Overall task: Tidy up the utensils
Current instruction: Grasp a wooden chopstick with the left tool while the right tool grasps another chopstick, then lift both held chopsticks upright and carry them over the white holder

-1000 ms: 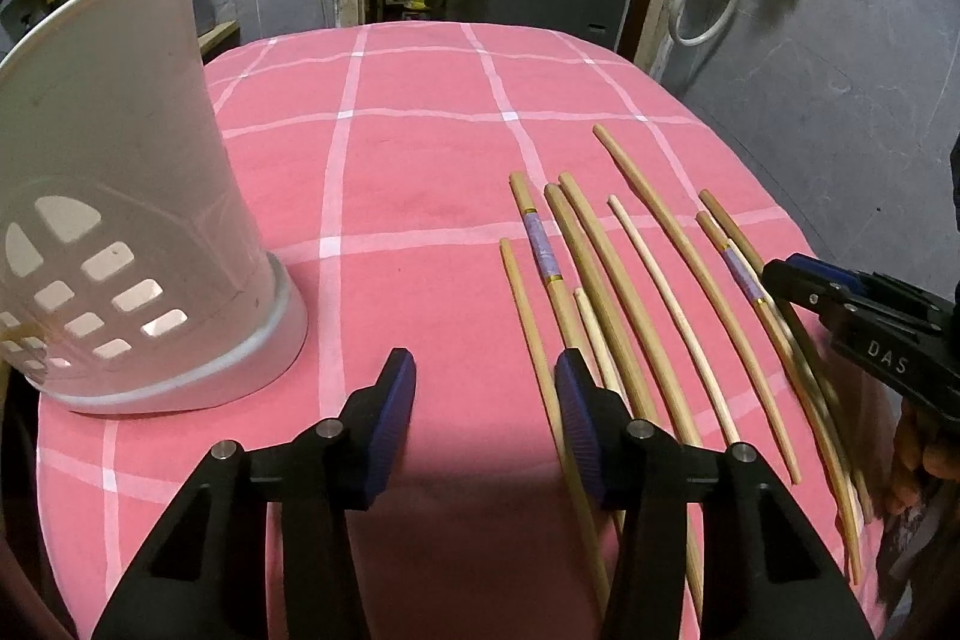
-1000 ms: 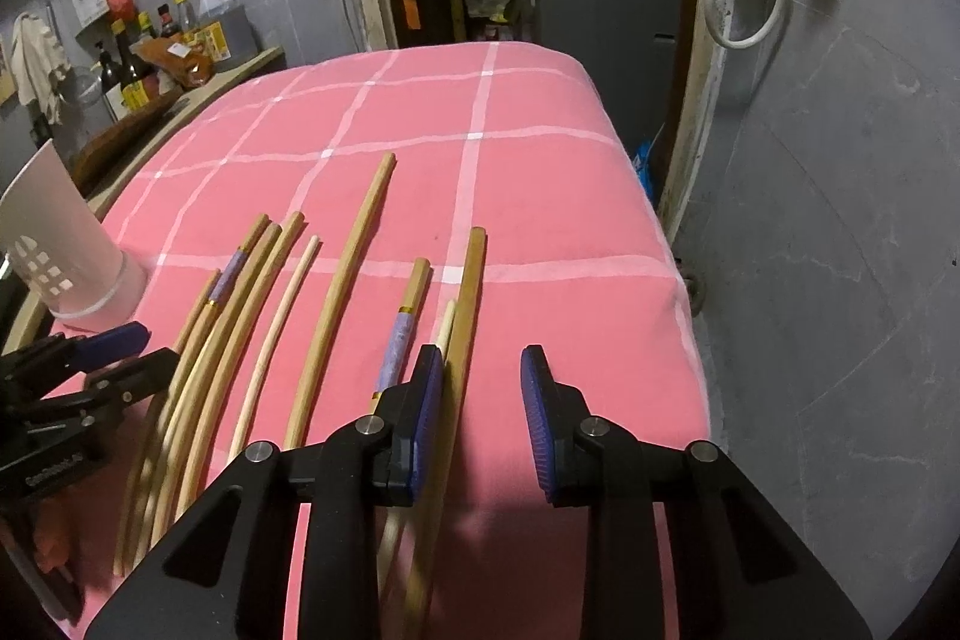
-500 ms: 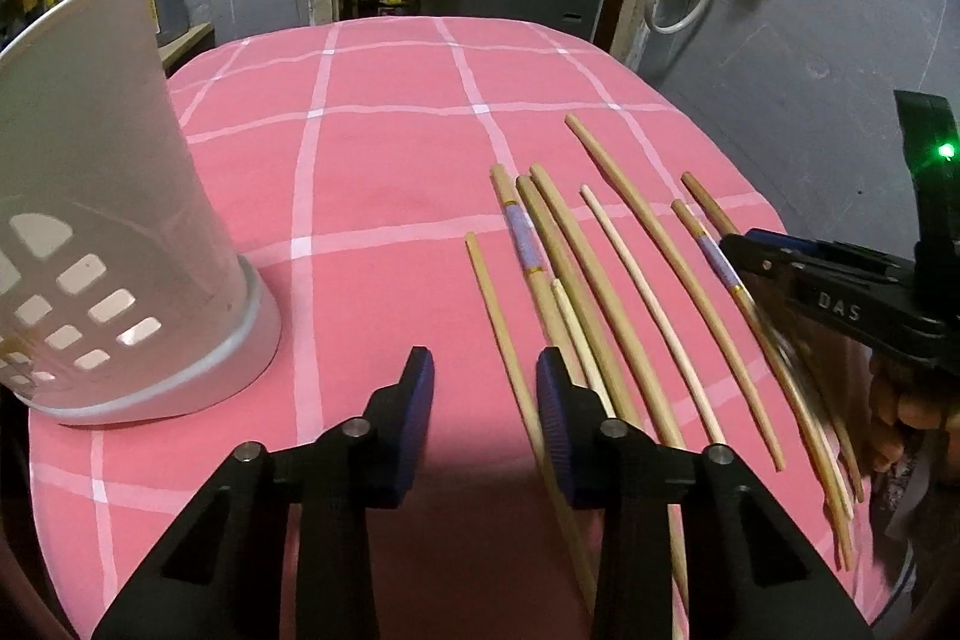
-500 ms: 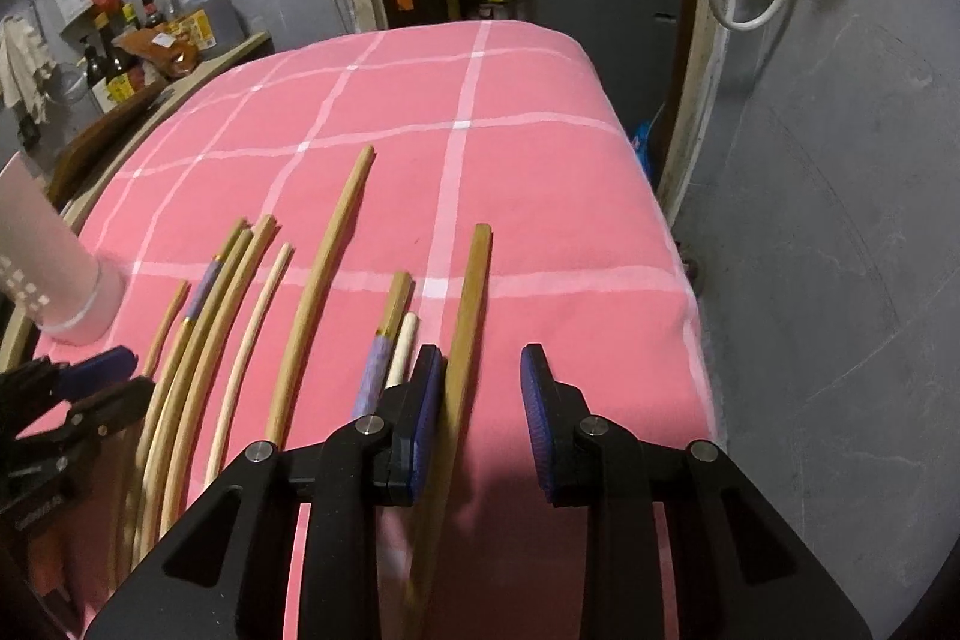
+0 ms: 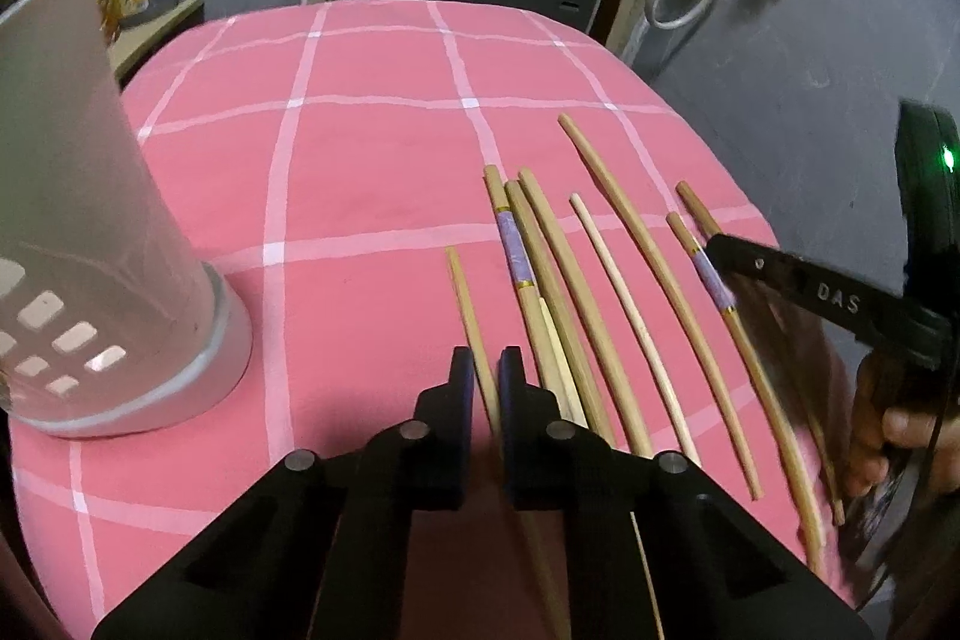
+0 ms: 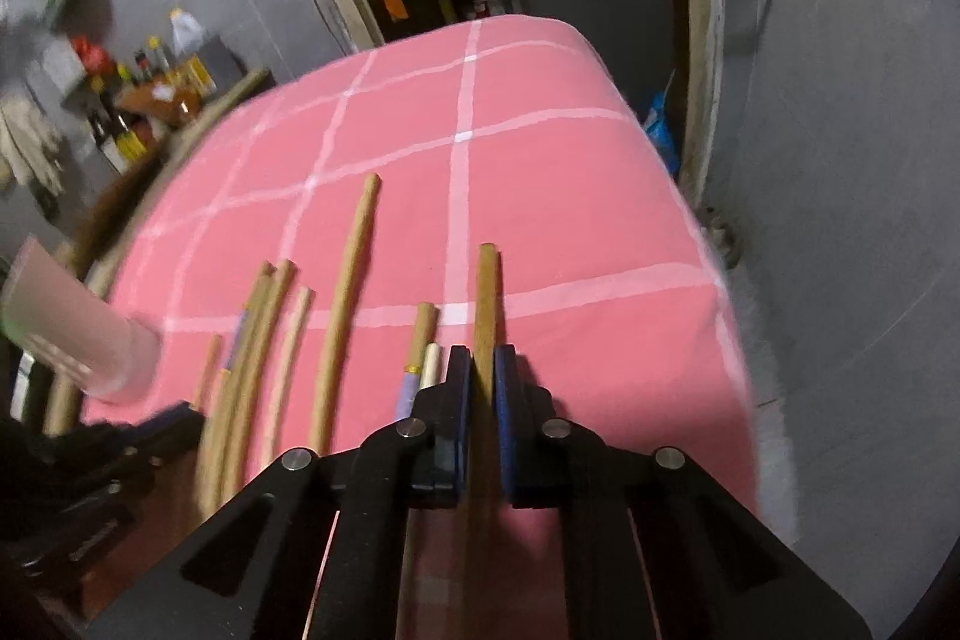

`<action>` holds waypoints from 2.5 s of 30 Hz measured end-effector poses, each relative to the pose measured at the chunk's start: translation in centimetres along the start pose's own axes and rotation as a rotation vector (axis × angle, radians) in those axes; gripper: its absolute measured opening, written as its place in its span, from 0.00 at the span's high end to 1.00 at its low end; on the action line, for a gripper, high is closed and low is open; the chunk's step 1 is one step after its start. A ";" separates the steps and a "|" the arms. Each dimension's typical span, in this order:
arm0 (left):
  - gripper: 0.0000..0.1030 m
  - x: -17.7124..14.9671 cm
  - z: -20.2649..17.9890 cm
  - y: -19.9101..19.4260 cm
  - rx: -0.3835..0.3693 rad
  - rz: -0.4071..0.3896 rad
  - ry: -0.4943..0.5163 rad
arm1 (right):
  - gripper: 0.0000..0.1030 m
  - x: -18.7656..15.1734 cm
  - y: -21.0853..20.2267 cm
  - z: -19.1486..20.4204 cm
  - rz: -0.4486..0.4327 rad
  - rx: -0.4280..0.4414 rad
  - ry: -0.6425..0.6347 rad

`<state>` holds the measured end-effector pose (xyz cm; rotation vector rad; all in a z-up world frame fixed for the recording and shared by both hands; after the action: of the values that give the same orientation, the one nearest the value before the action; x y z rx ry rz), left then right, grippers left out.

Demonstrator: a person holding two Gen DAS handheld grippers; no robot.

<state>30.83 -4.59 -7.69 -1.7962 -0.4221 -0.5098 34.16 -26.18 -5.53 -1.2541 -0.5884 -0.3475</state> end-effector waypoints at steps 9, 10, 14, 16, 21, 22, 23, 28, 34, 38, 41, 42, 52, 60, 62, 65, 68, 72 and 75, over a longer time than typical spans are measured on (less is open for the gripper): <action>0.98 -0.7 0.4 -2.1 -0.053 -0.068 -0.040 | 0.95 -1.1 -3.4 1.2 -0.157 0.064 0.032; 0.98 -0.9 0.3 -2.8 -0.061 -0.094 -0.035 | 0.95 -1.1 -3.8 1.3 -0.176 0.072 0.030; 0.98 -1.6 -0.2 -5.3 -0.079 -0.209 -0.015 | 0.95 -2.2 -6.6 3.2 -0.316 0.124 0.006; 0.98 -2.0 -0.4 -6.8 -0.088 -0.287 -0.002 | 0.95 -2.6 -7.8 4.2 -0.380 0.147 -0.007; 0.98 -2.9 -0.9 -10.3 -0.121 -0.458 0.001 | 0.95 -3.5 -9.9 6.4 -0.505 0.209 -0.022; 0.98 -2.9 -0.8 -10.9 -0.126 -0.479 -0.008 | 0.95 -3.5 -10.2 7.2 -0.534 0.232 -0.030; 0.98 -2.8 -0.6 -11.6 -0.134 -0.499 -0.020 | 0.95 -3.4 -10.4 7.6 -0.552 0.246 -0.036; 0.98 -1.6 1.5 -14.9 -0.167 -0.587 -0.080 | 0.95 -1.8 -11.4 11.3 -0.639 0.311 -0.084; 0.98 1.0 5.9 -19.3 -0.148 -0.689 -0.143 | 0.95 2.2 -12.2 16.1 -0.740 0.405 -0.121; 0.98 3.3 10.6 -21.7 -0.132 -0.769 -0.217 | 0.95 5.1 -11.8 19.1 -0.789 0.471 -0.122; 0.98 4.9 13.8 -22.9 -0.105 -0.836 -0.254 | 0.95 7.0 -11.5 21.2 -0.839 0.501 -0.134; 0.98 5.3 14.7 -23.4 -0.098 -0.856 -0.264 | 0.95 7.6 -11.4 22.1 -0.867 0.500 -0.145; 0.98 7.0 21.3 -24.9 -0.019 -1.037 -0.340 | 0.95 9.9 -10.7 24.6 -1.083 0.424 -0.166; 0.98 6.7 22.6 -23.4 0.019 -1.057 -0.374 | 0.95 10.3 -8.6 24.5 -1.076 0.380 -0.167; 0.98 6.6 22.5 -23.0 0.027 -1.052 -0.375 | 0.95 10.3 -8.0 24.7 -1.063 0.377 -0.169; 0.98 6.2 22.2 -22.3 0.041 -1.046 -0.375 | 0.95 10.1 -7.2 24.9 -1.041 0.366 -0.177; 0.98 5.8 22.1 -21.6 0.052 -1.039 -0.378 | 0.95 9.9 -6.6 25.1 -1.009 0.359 -0.189; 0.98 5.1 21.8 -20.6 0.065 -1.027 -0.380 | 0.95 9.4 -5.9 25.4 -0.942 0.329 -0.215; 0.98 4.6 21.4 -20.0 0.092 -1.026 -0.369 | 0.94 8.9 -5.3 25.3 -0.889 0.313 -0.229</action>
<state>26.86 21.52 5.74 -1.4764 -1.6252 -0.8251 32.72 -2.95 8.76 -0.6735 -1.3402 -0.8147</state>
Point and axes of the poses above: each gripper's, at about its wrist camera, not at the fingertips, and y roughly the way its jaws point, z to its left, x to its top, the point moved 2 cm from there along y, roughly the way its jaws point, and after that the axes turned 5 degrees about -y, right-handed, at the moved point
